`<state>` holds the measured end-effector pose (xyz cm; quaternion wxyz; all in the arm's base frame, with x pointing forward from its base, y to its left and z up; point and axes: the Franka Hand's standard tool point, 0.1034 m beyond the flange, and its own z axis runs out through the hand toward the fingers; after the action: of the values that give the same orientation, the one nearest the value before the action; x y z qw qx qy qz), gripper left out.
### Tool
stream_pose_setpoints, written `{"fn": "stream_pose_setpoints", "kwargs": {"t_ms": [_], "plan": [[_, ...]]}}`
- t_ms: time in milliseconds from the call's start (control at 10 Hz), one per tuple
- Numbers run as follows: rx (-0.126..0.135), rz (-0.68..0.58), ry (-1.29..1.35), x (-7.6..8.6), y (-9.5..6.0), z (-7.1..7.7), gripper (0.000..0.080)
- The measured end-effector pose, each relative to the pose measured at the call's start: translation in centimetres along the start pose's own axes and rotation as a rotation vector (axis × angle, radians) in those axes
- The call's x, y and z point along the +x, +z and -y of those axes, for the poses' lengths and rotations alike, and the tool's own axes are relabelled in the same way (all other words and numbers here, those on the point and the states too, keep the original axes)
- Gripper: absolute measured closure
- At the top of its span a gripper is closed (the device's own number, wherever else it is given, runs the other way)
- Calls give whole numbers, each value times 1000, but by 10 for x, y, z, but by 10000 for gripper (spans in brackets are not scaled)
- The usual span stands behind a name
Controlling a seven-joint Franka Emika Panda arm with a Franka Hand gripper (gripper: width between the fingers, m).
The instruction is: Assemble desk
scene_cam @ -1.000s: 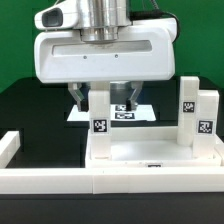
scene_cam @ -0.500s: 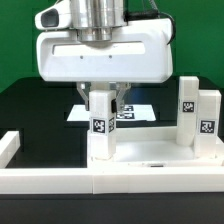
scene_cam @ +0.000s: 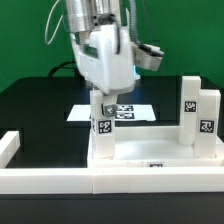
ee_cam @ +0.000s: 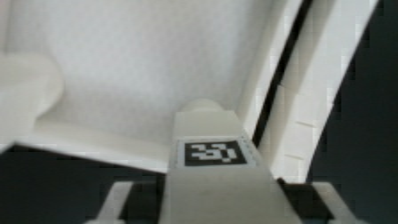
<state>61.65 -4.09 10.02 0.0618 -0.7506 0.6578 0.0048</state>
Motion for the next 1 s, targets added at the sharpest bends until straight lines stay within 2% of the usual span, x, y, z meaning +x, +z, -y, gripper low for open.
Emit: {"fn": "stream_pose_setpoints", "kwargs": {"t_ms": [100,200,400,500,600,700,800,1000], "plan": [[17,1,121,-1,0,2,509],[23,-4,162,-3,1,3,509],[17,-9,43,-3,0,3,498],[7,-11,-149,-4,-2,5,328],[-11,0,-345,-3,-1,1,186],[-31,20,-472,-5,2,-5,186],[-11,11,-475,0,3,-5,161],[-18,6,-635,1,3,-5,152]]}}
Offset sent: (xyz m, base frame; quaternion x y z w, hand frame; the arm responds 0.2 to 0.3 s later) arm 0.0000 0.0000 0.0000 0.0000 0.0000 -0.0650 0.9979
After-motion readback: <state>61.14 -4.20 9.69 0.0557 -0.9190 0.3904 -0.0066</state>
